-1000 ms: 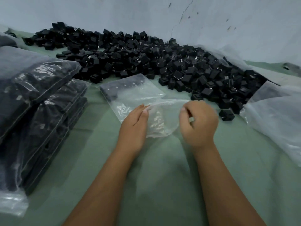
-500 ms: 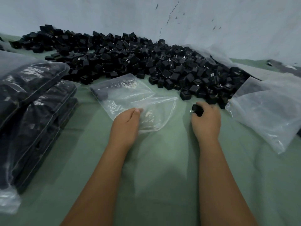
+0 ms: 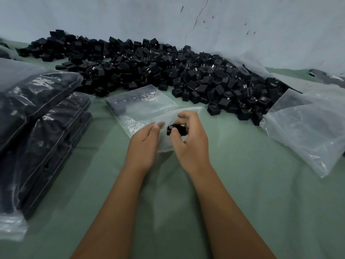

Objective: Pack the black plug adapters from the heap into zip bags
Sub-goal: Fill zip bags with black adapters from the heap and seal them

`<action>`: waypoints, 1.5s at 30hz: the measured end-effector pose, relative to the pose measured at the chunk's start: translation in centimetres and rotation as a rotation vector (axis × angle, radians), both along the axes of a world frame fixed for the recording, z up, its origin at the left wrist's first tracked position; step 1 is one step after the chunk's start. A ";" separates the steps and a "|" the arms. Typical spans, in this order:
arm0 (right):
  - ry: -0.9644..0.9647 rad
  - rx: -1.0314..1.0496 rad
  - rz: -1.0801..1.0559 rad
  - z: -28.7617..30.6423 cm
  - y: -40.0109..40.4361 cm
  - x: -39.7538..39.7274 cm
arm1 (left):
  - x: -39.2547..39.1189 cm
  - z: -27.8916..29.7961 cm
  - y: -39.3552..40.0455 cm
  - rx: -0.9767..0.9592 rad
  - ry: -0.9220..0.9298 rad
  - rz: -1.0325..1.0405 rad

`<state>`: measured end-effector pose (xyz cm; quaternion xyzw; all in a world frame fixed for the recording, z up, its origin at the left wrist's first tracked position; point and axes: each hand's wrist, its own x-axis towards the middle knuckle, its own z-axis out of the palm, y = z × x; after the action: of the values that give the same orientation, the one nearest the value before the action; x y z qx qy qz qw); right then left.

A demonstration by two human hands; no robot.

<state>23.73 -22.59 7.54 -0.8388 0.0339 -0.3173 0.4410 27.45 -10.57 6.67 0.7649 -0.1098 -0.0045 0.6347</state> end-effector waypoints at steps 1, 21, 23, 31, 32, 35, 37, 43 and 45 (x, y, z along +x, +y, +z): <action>0.048 -0.027 0.020 -0.1 -0.6 0.0 | -0.1 0.1 0.1 -0.046 -0.007 -0.012; 0.320 -0.231 0.091 -0.7 -1.3 0.4 | -0.9 0.8 0.6 -0.059 -0.234 -0.011; 0.261 -0.204 0.084 -0.3 -1.2 -0.1 | -0.8 0.7 0.6 -0.062 -0.205 0.015; 0.276 -0.325 0.199 0.1 -1.0 -0.1 | -0.6 0.5 0.3 0.007 -0.243 -0.002; 0.261 -0.333 0.195 0.0 -0.9 0.0 | -0.6 0.5 0.2 0.081 -0.278 -0.033; 0.215 -0.265 0.248 0.1 -0.7 0.2 | -0.5 0.3 0.1 0.310 -0.339 -0.120; 0.221 -0.243 0.260 0.0 -0.8 0.0 | -0.5 0.3 0.0 0.348 -0.340 -0.140; 0.238 -0.401 0.119 -0.3 -0.7 0.4 | -0.8 0.6 -0.2 0.269 -0.366 -0.095; 0.280 -0.327 0.205 0.5 -0.2 1.0 | -1.0 0.7 -0.3 0.263 -0.395 -0.097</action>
<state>24.77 -22.79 8.08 -0.9340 -0.0427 -0.1525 0.3202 26.48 -10.90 7.40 0.8208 -0.2668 0.1003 0.4951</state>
